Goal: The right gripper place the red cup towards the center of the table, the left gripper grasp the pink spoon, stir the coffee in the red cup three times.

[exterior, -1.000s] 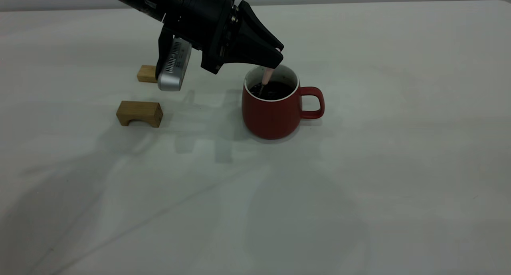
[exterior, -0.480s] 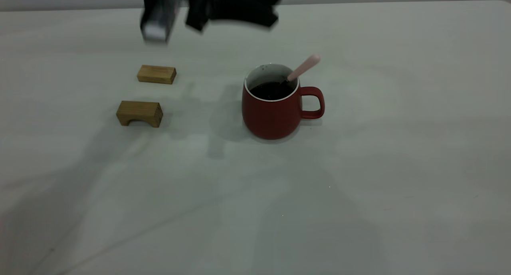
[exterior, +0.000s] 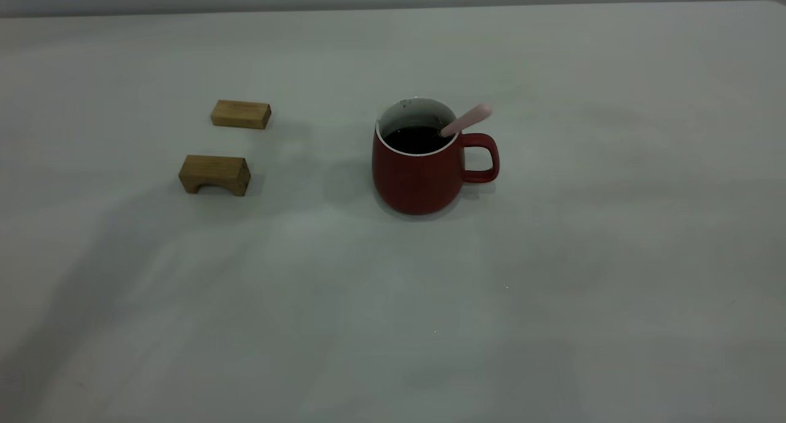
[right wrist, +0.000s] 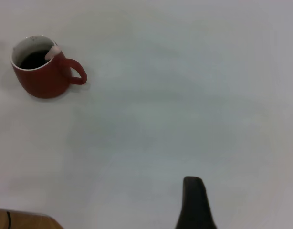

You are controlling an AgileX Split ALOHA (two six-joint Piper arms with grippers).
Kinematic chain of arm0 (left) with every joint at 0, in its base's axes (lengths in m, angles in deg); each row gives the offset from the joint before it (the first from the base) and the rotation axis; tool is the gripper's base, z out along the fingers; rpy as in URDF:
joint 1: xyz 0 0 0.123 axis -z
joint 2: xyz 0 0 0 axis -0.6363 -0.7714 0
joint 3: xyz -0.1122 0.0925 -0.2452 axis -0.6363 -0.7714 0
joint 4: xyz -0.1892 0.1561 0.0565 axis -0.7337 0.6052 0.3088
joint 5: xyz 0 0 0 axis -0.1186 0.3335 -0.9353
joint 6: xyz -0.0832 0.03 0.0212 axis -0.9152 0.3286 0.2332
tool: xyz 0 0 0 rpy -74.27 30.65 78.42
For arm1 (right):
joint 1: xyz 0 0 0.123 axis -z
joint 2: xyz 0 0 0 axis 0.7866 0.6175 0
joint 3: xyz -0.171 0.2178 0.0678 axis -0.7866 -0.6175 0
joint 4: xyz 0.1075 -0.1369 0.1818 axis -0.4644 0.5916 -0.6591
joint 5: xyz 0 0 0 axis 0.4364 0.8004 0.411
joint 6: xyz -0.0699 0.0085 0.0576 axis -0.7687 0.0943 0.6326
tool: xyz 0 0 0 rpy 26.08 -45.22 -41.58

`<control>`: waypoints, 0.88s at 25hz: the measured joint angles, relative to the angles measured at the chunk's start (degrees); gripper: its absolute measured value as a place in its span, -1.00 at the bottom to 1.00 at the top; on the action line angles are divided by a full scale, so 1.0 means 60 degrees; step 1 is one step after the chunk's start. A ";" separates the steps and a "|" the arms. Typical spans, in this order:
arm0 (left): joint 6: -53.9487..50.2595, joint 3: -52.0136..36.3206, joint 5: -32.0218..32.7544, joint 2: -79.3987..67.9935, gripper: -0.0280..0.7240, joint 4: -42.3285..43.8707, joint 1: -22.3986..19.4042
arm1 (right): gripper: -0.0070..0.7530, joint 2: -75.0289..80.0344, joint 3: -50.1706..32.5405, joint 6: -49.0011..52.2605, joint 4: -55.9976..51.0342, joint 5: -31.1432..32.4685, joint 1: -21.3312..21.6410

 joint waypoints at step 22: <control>-0.1996 -0.0395 0.3874 0.5598 0.15 0.8876 0.0000 | 0.57 0.0000 0.0000 0.0000 0.0000 0.0000 0.0000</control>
